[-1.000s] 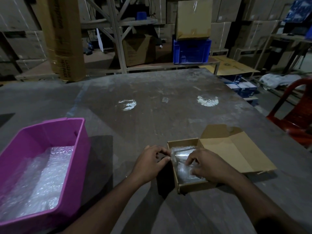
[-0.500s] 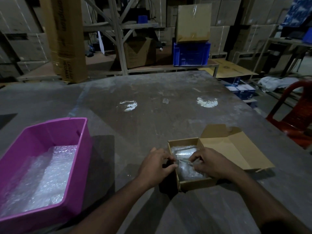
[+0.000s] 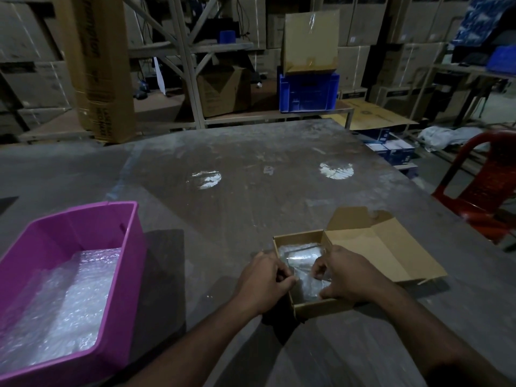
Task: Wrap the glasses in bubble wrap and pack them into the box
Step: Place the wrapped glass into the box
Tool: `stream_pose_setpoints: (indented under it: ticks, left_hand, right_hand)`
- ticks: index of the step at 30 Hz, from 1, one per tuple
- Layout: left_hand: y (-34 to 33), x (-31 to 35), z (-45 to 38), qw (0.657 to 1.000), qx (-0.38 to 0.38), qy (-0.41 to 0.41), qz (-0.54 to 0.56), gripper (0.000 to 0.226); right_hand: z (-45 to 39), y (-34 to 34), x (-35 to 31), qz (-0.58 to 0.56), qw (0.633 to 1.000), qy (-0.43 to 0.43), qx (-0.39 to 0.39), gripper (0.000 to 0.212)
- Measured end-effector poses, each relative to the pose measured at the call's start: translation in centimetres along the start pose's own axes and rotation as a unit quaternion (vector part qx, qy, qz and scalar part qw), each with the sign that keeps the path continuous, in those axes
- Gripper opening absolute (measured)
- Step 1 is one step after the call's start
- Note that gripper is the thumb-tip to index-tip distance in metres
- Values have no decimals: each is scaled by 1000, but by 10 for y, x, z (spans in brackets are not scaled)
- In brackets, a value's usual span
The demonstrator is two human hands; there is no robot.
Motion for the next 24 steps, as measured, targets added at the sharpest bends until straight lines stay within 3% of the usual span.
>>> stream_pose_setpoints:
  ticks: [9, 13, 15, 24]
  left_hand:
    - [-7, -5, 2, 1000, -13, 14, 1, 21]
    - [-11, -6, 2, 999, -25, 23, 11, 19]
    - [-12, -6, 2, 999, -32, 30, 18, 21]
    - [-14, -5, -1, 993, -40, 108, 38, 27]
  right_hand:
    - [-1, 2, 0, -32, 999, 13, -26, 38]
    - [-10, 30, 13, -58, 994, -31, 85, 31]
    - [-16, 33, 17, -19, 992, -42, 118, 41]
    - [-42, 9, -1, 183, 982, 33, 42, 48]
Point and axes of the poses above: each hand's wrist, its own z-axis away from the middle knuckle, its own y-axis out of the back of the hand, x = y × z, the point moved 9 cm from there along -z, towards the middle knuckle, and after that the axes turned 4 degrees about y, right-handed, at the moved point
